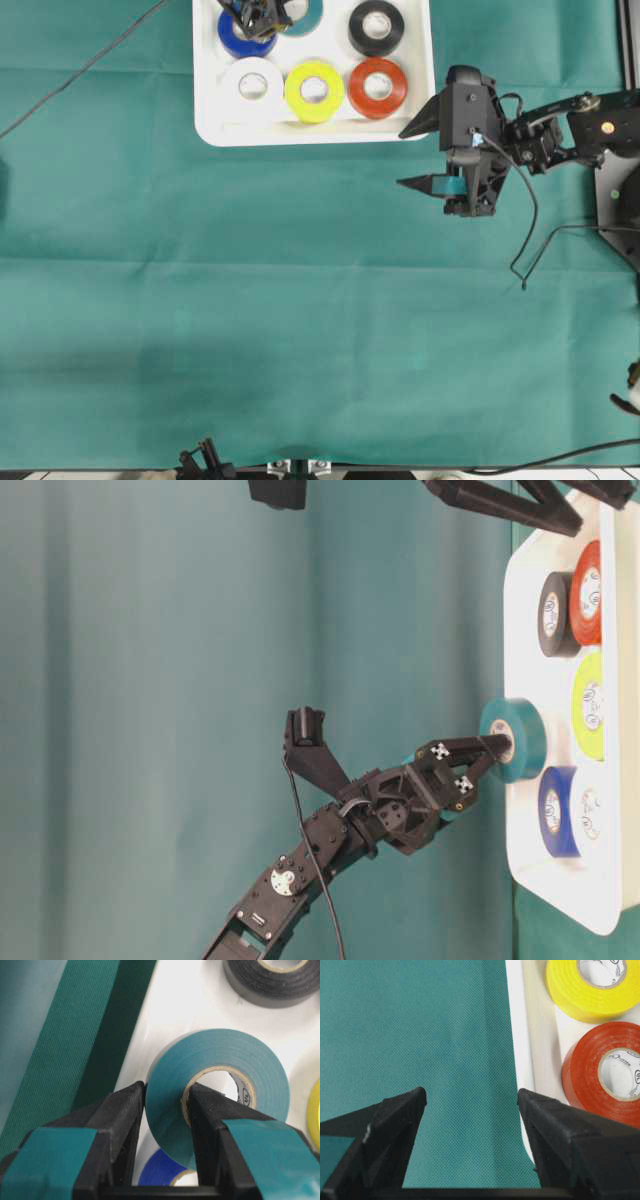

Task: Put the tape alternately from left to right into the white case.
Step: 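Carry the teal roll into the tray between blue and black rolls, then release the teal roll and withdraw the left gripper from the tray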

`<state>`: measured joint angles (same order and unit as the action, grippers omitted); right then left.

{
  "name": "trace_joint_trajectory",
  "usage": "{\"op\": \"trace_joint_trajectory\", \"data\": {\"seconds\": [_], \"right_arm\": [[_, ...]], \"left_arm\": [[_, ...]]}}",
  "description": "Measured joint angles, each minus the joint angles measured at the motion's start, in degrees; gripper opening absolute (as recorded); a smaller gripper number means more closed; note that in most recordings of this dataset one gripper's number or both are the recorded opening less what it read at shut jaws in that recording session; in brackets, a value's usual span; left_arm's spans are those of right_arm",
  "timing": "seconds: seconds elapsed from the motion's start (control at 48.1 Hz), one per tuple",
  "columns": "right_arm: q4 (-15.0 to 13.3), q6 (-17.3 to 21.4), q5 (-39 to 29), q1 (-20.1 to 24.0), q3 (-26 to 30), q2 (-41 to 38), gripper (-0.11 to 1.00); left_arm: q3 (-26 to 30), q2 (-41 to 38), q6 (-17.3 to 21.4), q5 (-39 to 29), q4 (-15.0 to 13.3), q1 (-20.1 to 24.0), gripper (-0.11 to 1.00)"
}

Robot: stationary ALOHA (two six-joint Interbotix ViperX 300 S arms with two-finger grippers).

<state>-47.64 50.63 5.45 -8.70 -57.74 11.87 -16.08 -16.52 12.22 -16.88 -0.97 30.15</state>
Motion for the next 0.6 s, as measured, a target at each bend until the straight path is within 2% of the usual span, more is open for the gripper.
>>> {"op": "trace_joint_trajectory", "data": {"seconds": [0.229, 0.478, 0.52, 0.603], "right_arm": [[-0.09, 0.00, -0.09, 0.00, 0.00, -0.09, 0.81], [-0.09, 0.00, -0.09, 0.00, 0.00, 0.00, 0.81], [-0.09, 0.00, -0.09, 0.00, 0.00, 0.00, 0.81], [-0.09, 0.00, -0.09, 0.09, 0.09, -0.09, 0.81]], "left_arm": [[0.62, 0.00, 0.09, 0.00, -0.09, -0.44, -0.03], [0.62, 0.00, 2.37, -0.44, 0.00, -0.70, -0.03], [0.70, 0.00, 2.46, -0.53, 0.00, -0.88, 0.00], [0.70, -0.09, 2.46, -0.53, -0.09, -1.23, 0.14]]}}
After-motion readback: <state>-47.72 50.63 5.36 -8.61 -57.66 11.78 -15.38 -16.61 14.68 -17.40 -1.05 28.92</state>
